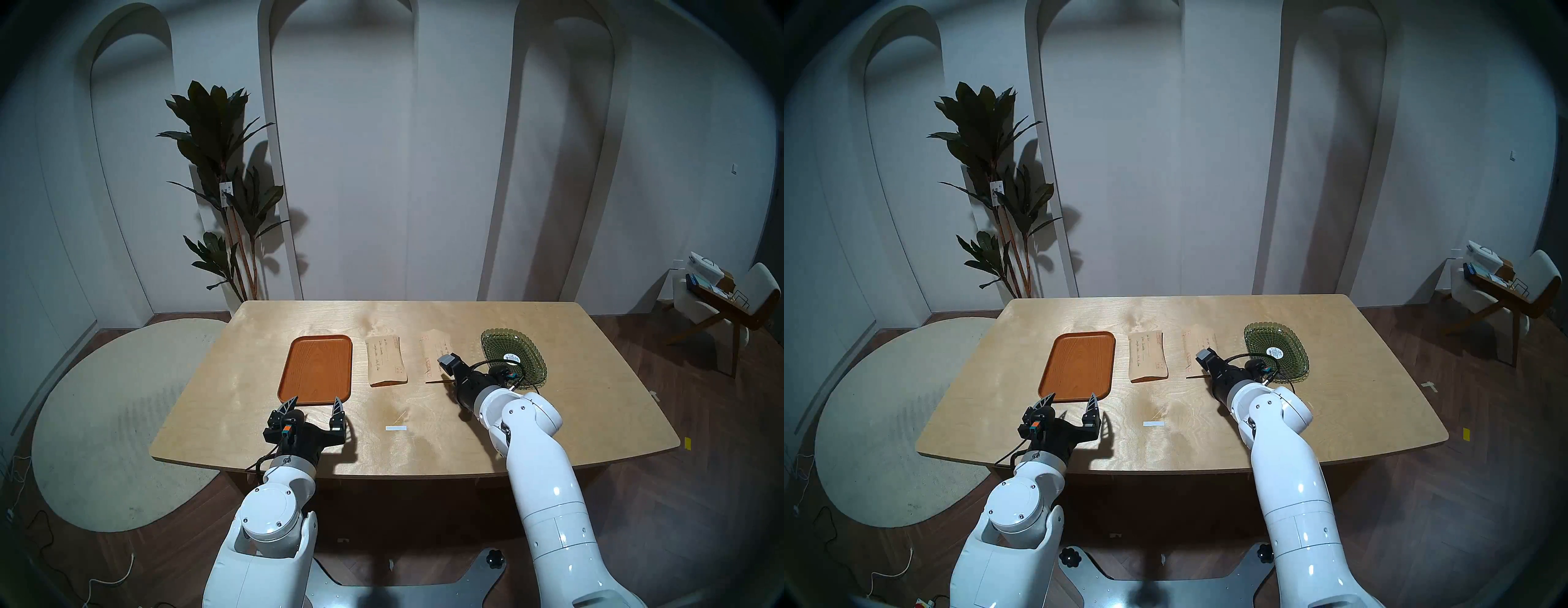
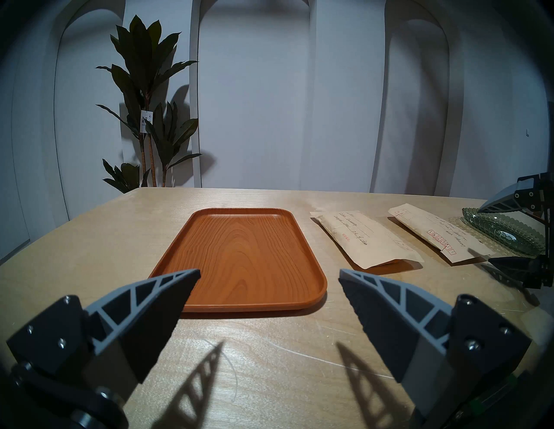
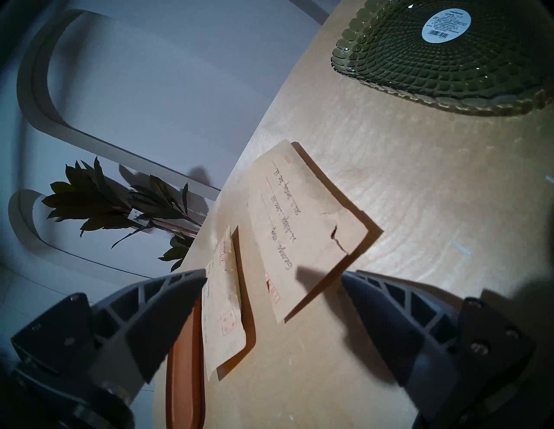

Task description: Sort the mail into the trays, one tray per recipient

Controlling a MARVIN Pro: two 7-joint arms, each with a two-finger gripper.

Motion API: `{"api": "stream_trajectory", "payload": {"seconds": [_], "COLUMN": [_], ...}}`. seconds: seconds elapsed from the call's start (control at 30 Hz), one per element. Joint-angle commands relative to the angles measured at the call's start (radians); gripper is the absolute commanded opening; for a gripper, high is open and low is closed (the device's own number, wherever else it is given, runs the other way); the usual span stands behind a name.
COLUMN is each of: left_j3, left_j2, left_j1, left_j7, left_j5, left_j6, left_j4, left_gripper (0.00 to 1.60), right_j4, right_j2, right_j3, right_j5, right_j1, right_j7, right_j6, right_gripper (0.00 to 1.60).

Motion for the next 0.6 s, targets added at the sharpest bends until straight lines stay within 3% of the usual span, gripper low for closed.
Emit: {"api": "stream_trajectory", "payload": {"seconds": [0.0,0.4,0.43,0.5,0.57], "left_j3": [0.0,0.0,0.0,0.0,0.0], "left_j2": [0.0,0.0,0.0,0.0,0.0], "left_j1": [-0.004,-0.004,-0.004,-0.004,-0.004], "left_j7": [0.0,0.0,0.0,0.0,0.0], "left_j5": [0.0,0.0,0.0,0.0,0.0], "left_j6": [-0.003,-0.003,-0.003,-0.003,-0.003], "left_j4": [-0.02,-0.021,-0.021,-0.021,-0.021], "left_gripper": [1.6,1.6,1.6,1.6,1.6], "right_j4": [0.02,0.047,0.048,0.054,0.058], "right_j2": [-0.011,-0.025,-0.026,-0.027,-0.027], "right_j3": [0.007,0.028,0.03,0.032,0.032], "right_j5": [0.008,0.032,0.035,0.037,0.036], "right_j1": [0.042,0.045,0.045,0.047,0.048], "right_j7": [-0.012,-0.048,-0.052,-0.052,-0.056], "right_j6": [-0.006,-0.025,-0.025,-0.029,-0.033], "right_gripper": [1.6,1.6,0.72,0.0,0.0]}}
